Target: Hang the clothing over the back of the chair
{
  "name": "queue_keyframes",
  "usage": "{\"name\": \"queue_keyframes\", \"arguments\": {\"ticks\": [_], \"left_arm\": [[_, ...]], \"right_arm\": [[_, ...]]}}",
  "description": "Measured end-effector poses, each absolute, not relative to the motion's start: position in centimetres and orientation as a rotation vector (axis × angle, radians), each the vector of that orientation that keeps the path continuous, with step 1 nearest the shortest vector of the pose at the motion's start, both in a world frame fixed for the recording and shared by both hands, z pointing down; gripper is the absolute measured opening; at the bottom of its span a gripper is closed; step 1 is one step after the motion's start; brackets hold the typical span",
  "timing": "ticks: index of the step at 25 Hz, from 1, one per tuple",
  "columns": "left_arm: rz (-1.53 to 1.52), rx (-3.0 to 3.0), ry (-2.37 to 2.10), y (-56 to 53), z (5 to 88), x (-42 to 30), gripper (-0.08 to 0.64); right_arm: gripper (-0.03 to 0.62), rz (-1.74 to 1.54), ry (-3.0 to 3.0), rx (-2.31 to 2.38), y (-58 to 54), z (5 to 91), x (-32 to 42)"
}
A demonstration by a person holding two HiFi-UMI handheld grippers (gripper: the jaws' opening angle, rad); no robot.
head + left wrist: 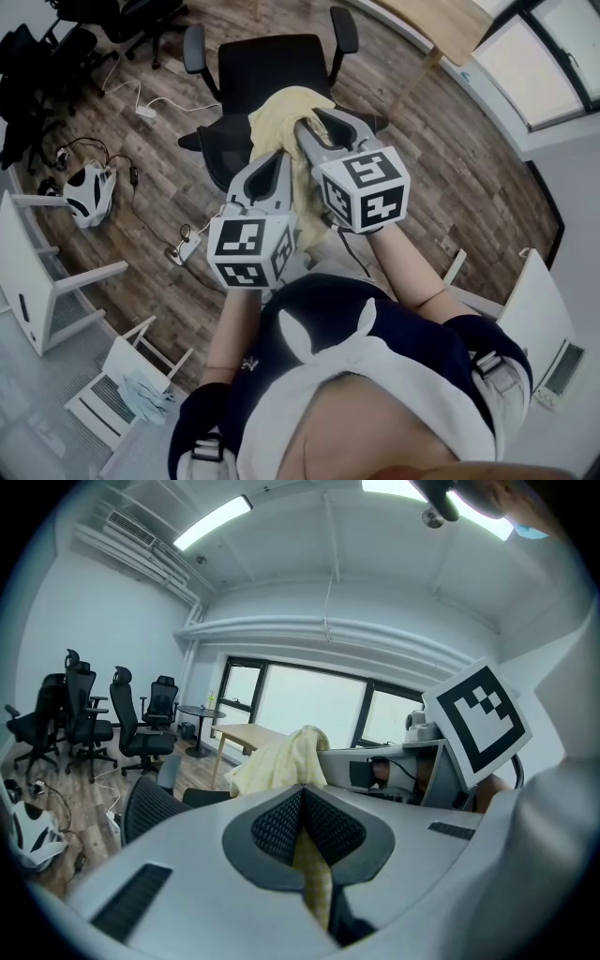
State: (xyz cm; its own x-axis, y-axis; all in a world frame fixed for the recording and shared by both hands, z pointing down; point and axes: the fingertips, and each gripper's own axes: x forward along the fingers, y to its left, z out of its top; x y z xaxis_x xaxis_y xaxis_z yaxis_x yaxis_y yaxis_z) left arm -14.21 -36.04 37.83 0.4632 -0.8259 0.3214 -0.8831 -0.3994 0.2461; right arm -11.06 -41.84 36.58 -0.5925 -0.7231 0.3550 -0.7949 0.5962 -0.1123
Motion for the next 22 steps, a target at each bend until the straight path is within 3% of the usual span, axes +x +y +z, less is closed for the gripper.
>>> {"name": "queue_keyframes", "arguments": {"ticks": [22], "left_arm": [[0.284,2.292,-1.461,-36.4,38.8,-14.2,0.006]], "right_arm": [[0.12,0.468,-2.582,1.202,-39.7,37.4,-9.9]]}}
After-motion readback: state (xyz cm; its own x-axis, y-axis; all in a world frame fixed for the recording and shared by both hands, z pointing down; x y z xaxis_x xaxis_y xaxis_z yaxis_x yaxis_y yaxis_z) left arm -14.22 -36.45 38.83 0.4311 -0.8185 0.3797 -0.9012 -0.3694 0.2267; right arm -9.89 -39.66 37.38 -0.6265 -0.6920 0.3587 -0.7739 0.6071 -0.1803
